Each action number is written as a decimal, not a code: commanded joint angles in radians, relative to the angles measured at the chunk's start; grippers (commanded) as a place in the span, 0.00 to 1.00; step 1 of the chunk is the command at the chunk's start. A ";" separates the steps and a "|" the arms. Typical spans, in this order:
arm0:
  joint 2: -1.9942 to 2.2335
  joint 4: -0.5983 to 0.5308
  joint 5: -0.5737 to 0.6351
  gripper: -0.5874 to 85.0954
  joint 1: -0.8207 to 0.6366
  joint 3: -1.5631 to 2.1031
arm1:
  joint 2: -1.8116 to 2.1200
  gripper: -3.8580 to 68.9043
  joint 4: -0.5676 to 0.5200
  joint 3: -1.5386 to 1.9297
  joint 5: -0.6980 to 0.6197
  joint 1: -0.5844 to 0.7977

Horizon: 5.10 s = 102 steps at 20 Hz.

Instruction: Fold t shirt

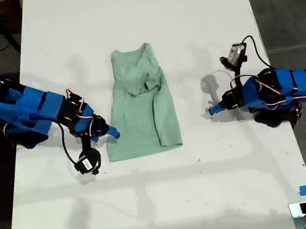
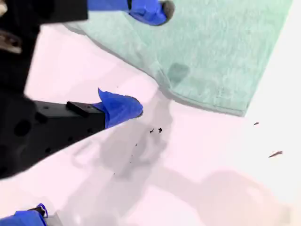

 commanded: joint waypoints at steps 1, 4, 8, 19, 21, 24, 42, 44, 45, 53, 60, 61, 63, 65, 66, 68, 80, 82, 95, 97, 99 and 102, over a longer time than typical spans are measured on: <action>-0.084 -0.040 0.169 0.35 -0.087 -0.057 | 0.011 0.17 -0.025 0.055 -0.009 -0.003; -0.256 -0.075 0.310 0.35 -0.147 -0.080 | 0.011 0.17 -0.025 0.055 -0.009 -0.003; -0.328 -0.081 0.324 0.35 -0.138 -0.135 | 0.011 0.17 -0.025 0.055 -0.009 -0.003; -0.387 -0.018 0.247 0.01 -0.123 -0.249 | 0.011 0.17 -0.025 0.055 -0.011 -0.003; -0.417 0.017 0.224 0.00 -0.123 -0.281 | 0.011 0.17 -0.025 0.055 -0.011 -0.003; -0.443 0.061 0.198 0.00 -0.118 -0.327 | 0.011 0.17 -0.025 0.055 -0.011 -0.003; -0.331 0.084 0.014 0.00 -0.118 -0.641 | 0.011 0.17 -0.026 0.057 -0.014 -0.003; -0.333 -0.018 0.002 0.00 -0.140 -0.575 | 0.011 0.17 -0.026 0.057 -0.014 -0.003; -0.333 -0.072 -0.003 0.00 -0.153 -0.540 | 0.011 0.17 -0.026 0.057 -0.014 -0.003; -0.342 -0.430 -0.078 0.00 -0.230 -0.316 | 0.011 0.17 -0.026 0.057 -0.015 -0.003; -0.430 -0.592 -0.067 0.24 -0.196 -0.301 | 0.011 0.17 -0.026 0.057 -0.015 -0.003; -0.428 -0.594 -0.046 0.24 -0.195 -0.310 | 0.011 0.17 -0.026 0.057 -0.015 -0.003; -0.414 -0.594 0.011 0.24 -0.190 -0.331 | 0.011 0.17 -0.026 0.057 -0.015 -0.002; -0.356 -0.538 0.021 0.24 -0.183 -0.342 | 0.011 0.17 -0.026 0.057 -0.015 -0.002; -0.302 -0.492 0.023 0.23 -0.178 -0.342 | 0.011 0.17 -0.026 0.057 -0.015 -0.002; -0.167 -0.391 0.014 0.22 -0.166 -0.339 | 0.011 0.17 -0.026 0.057 -0.017 0.000; 1.675 -0.262 -0.147 0.03 -0.242 0.980 | 0.011 0.17 -0.026 0.057 -0.021 0.009; 1.618 -0.318 -0.097 0.02 -0.233 1.039 | 0.011 0.17 -0.026 0.057 -0.020 0.011; 1.675 -0.319 0.272 0.01 -0.483 1.238 | 0.011 0.16 -0.026 0.057 -0.006 -0.003; 1.675 -0.319 0.272 0.01 -0.482 1.238 | 0.011 0.16 -0.026 0.057 -0.006 -0.003; 1.675 -0.319 0.272 0.01 -0.486 1.238 | 0.011 0.16 -0.026 0.057 -0.008 -0.003; 1.675 -0.319 0.264 0.01 -0.492 1.239 | 0.011 0.16 -0.026 0.057 -0.012 -0.003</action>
